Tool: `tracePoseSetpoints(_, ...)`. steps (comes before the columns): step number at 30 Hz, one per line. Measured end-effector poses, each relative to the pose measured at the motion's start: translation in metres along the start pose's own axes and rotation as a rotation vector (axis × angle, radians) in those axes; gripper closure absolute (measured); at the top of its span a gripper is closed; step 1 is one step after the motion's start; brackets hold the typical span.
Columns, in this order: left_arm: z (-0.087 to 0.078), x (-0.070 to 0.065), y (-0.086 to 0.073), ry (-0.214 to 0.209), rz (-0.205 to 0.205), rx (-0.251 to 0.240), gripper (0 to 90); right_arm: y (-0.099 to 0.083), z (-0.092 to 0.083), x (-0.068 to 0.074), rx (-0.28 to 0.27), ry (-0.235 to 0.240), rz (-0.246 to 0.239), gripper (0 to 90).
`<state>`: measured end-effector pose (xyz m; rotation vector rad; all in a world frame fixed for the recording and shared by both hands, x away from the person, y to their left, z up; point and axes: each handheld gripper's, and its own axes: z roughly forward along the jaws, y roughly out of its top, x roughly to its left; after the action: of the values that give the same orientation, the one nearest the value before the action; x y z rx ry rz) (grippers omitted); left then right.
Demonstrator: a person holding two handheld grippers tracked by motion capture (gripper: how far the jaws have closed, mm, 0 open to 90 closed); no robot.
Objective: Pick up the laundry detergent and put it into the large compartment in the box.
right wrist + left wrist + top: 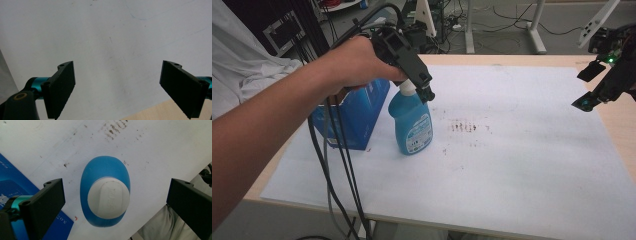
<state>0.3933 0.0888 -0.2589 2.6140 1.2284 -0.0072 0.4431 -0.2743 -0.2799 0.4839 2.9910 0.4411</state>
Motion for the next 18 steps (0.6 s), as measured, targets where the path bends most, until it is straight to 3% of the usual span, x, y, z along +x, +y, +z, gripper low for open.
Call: tracePoseSetpoints(18, 0.036, 0.004, -0.005, 0.013, 0.003, 0.034, 2.1, -0.002, 0.004, -0.002, -0.001, 0.012, 0.007, 12.2)
